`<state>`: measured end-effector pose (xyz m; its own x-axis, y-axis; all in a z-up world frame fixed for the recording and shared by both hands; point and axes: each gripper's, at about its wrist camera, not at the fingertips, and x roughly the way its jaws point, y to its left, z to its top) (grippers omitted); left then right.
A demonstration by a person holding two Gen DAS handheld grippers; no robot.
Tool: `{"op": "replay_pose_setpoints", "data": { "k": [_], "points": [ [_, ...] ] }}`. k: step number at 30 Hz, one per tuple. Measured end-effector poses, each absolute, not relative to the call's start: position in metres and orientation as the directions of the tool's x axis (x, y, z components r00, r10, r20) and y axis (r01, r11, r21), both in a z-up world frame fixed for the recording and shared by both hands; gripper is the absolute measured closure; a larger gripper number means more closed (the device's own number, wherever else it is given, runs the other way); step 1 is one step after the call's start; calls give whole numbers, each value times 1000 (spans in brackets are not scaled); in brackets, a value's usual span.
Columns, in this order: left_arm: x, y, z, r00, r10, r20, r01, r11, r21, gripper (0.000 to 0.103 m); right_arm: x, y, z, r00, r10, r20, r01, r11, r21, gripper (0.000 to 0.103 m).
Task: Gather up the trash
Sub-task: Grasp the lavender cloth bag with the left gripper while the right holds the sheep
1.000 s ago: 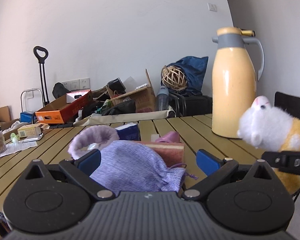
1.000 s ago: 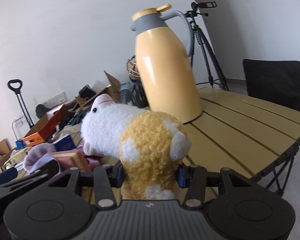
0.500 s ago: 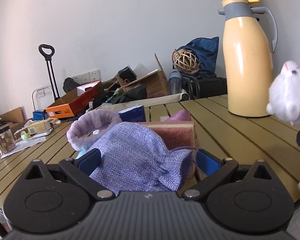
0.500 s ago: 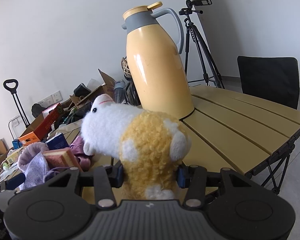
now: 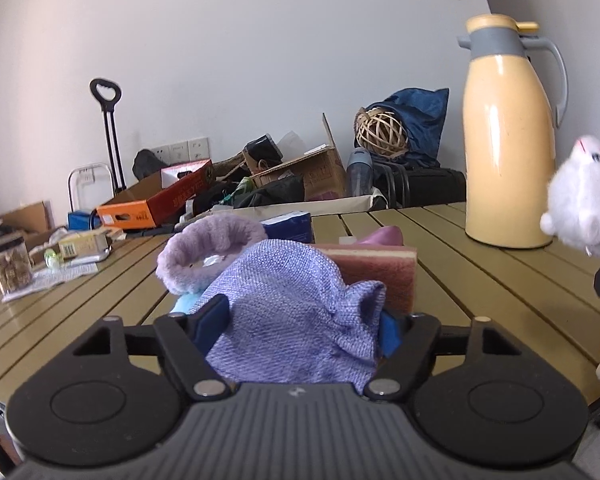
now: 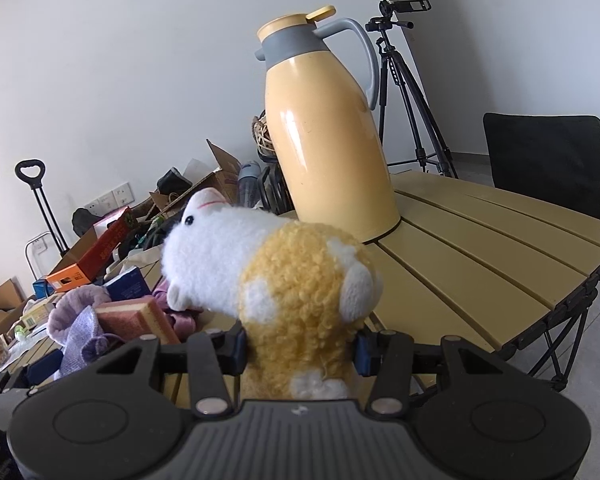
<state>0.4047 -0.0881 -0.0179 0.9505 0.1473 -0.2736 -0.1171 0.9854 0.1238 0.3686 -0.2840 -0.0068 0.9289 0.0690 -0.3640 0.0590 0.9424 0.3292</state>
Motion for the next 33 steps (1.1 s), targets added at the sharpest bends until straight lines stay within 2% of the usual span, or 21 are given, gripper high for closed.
{"op": "replay_pose_setpoints", "data": {
  "k": [4,7,9,17,33],
  "points": [
    [399,-79,-14,953,117,-279,-98,992,80,38,368,-283,-6,930,75,-360,53,941,333,56],
    [395,-72,-10,957,88,-277,-78,996,47,51,369,-281,-5,930,82,-358,46,941,335,56],
    [393,-68,-8,959,68,-277,-62,998,29,63,368,-280,-5,931,87,-355,40,941,336,56],
    [382,-56,1,965,32,-261,-34,999,-2,86,369,-273,-4,930,107,-352,18,942,335,56],
    [352,-35,27,984,57,-172,-56,998,10,88,369,-251,0,929,149,-340,-30,943,332,56]
  ]
}}
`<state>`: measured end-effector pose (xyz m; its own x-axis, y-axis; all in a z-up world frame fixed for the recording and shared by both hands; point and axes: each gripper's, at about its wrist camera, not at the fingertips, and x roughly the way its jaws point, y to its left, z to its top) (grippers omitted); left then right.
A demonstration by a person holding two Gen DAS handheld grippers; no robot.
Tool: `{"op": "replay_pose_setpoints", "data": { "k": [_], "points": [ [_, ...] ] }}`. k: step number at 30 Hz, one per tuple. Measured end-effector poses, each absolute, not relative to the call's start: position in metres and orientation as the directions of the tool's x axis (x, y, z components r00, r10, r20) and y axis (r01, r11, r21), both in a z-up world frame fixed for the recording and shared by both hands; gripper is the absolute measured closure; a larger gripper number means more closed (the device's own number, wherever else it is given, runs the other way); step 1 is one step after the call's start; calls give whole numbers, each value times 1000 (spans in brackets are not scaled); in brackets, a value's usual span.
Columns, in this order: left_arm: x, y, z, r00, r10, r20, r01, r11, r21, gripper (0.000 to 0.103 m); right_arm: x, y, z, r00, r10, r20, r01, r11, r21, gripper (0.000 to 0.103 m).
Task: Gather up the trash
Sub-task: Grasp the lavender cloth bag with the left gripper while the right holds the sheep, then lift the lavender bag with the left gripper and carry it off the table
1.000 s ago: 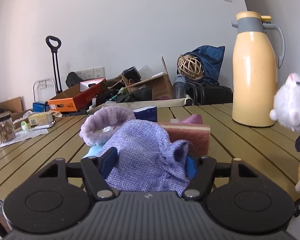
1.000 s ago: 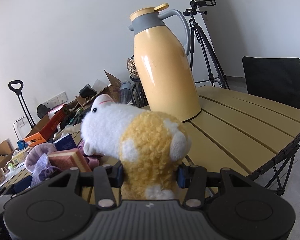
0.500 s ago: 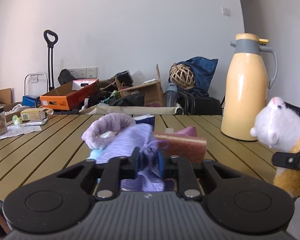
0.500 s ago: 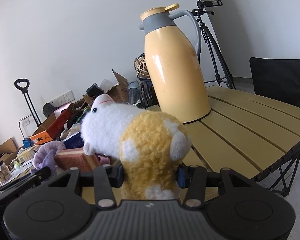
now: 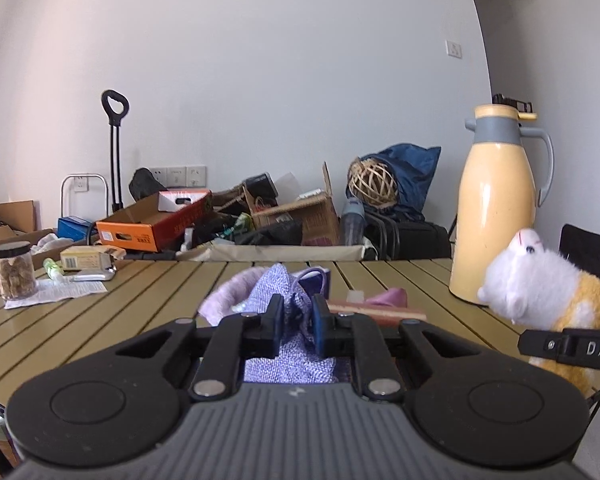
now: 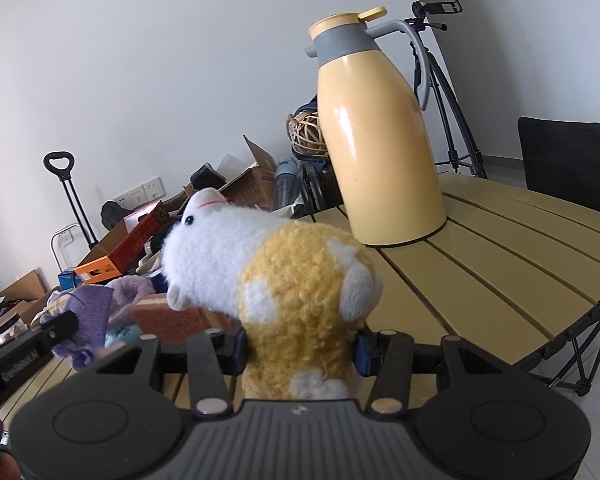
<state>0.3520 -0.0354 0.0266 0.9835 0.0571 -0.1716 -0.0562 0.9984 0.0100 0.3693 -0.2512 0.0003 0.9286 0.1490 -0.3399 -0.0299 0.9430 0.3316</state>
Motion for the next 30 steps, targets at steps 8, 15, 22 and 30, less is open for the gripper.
{"op": "replay_pose_setpoints", "data": {
  "k": [8,15,22,30],
  "points": [
    [349,-16,26,971,83,-222,-85,996,1,88,369,-237,1,925,174,-338,-58,944,326,56],
    [347,0,19,953,106,-283,-111,994,0,87,372,-229,1,921,190,-340,-76,943,323,56],
    [354,17,9,924,116,-364,-138,990,-34,73,374,-223,1,917,202,-343,-89,944,319,56],
    [366,27,-1,888,174,-425,-200,980,-18,60,377,-223,0,914,205,-349,-92,945,315,56]
  ]
}}
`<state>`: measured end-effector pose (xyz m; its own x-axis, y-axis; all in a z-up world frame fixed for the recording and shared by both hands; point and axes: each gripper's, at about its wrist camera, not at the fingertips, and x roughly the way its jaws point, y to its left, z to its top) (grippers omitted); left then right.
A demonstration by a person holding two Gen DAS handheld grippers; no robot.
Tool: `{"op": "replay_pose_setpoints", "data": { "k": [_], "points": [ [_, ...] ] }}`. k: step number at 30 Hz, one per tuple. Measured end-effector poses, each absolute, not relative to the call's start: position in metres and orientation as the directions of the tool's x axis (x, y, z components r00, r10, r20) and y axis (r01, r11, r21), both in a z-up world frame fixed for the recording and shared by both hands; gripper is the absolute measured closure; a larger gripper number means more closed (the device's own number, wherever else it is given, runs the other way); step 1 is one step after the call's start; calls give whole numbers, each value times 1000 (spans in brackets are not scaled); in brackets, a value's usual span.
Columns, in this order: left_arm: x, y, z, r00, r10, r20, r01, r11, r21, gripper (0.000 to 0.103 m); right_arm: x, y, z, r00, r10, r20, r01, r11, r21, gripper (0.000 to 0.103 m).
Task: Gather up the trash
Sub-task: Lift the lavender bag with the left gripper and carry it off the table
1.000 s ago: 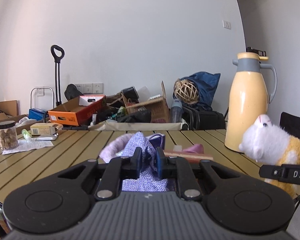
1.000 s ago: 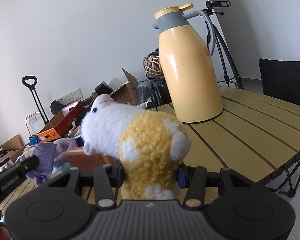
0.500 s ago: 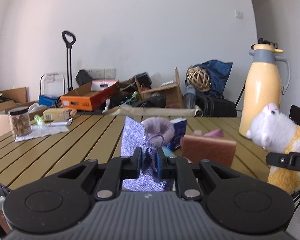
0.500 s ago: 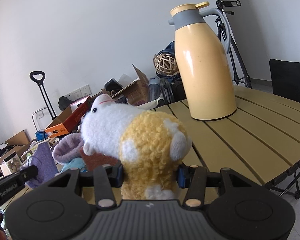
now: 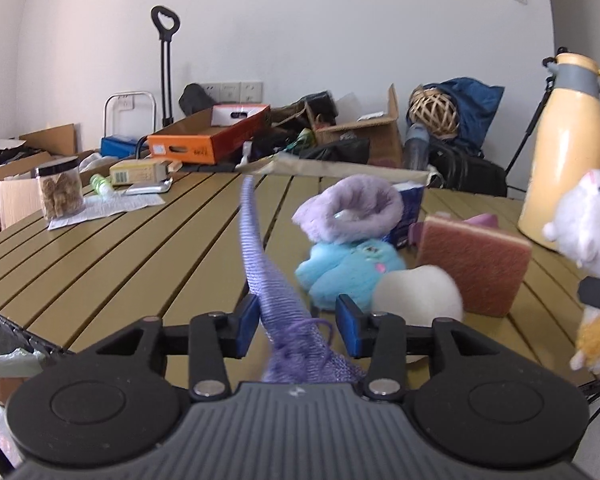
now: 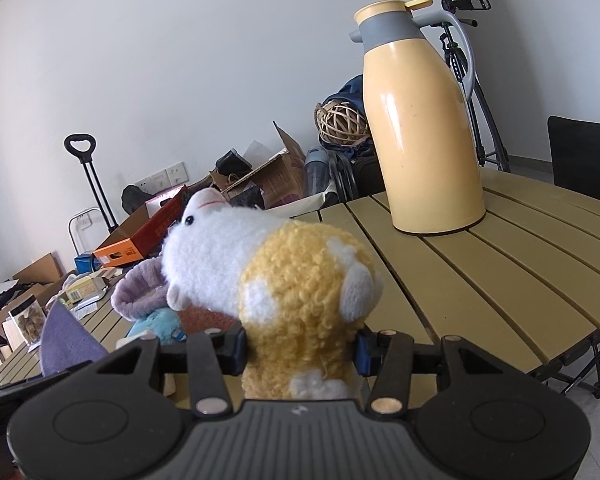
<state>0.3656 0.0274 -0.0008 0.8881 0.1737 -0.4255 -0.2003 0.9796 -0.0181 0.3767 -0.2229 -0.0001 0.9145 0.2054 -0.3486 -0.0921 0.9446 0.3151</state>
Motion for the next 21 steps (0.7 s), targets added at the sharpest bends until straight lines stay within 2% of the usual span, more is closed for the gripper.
{"op": "replay_pose_setpoints", "data": {
  "k": [1,3,5,21],
  "points": [
    [368,29,-2,884,174,-433,-202,979,-20,60,377,-223,0,914,206,-349,-93,945,315,56],
    [370,33,-4,881,163,-445,-197,980,-32,84,377,-222,0,914,209,-349,-96,945,313,56],
    [370,35,-4,883,148,-446,-187,981,-45,89,378,-221,0,913,211,-349,-99,945,312,56],
    [316,36,25,922,144,-361,-169,985,-40,90,350,-215,5,908,263,-327,-159,937,312,56]
  ]
}}
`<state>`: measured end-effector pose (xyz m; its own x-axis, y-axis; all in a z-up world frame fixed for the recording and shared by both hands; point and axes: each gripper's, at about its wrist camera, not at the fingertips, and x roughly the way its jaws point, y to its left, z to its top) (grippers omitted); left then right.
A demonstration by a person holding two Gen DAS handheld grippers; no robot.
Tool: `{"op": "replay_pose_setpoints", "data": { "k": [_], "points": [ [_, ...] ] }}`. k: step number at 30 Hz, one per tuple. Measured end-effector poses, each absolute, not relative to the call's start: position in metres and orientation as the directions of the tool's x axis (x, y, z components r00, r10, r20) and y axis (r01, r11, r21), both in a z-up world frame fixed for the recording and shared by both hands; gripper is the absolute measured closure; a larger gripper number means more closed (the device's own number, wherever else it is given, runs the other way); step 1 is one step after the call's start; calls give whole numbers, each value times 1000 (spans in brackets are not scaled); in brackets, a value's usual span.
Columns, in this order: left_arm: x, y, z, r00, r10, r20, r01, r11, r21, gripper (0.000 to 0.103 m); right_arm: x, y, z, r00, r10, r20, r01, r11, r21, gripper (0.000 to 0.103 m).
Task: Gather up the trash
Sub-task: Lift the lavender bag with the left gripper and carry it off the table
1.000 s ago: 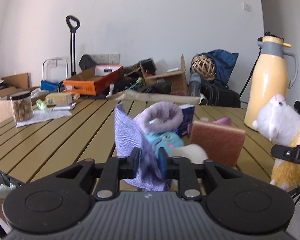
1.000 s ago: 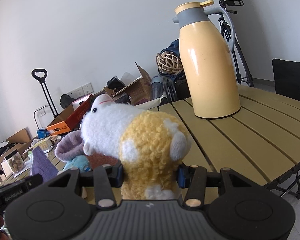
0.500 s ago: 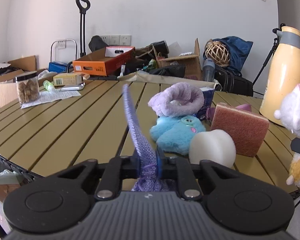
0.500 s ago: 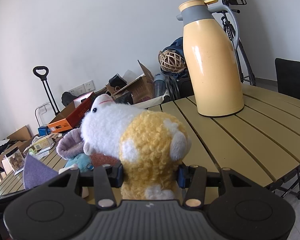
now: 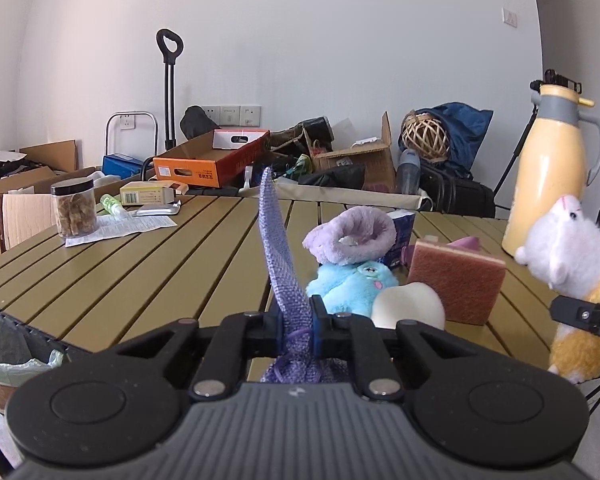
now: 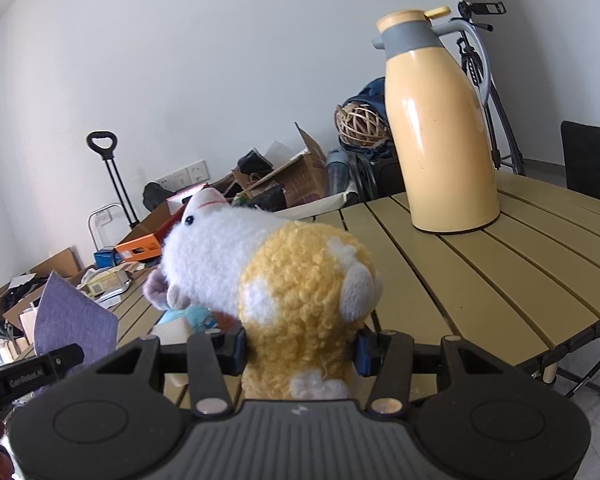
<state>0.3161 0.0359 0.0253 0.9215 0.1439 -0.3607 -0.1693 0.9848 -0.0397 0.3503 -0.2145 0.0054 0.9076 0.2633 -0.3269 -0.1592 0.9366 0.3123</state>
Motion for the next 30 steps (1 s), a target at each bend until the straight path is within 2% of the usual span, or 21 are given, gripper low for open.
{"op": "replay_pose_setpoints", "data": {
  "k": [5,17,30],
  "points": [
    [291,43,31,923,133,-360,-167,984,-63,90,327,-211,8,906,283,-315,-190,936,297,56],
    [226,53,30,913,136,-386,-165,985,-42,90,267,-207,-2,882,315,-351,-226,935,271,56],
    [181,50,0,874,121,-471,-134,991,5,90,236,-205,-35,825,320,-467,-227,943,244,56]
  ]
}}
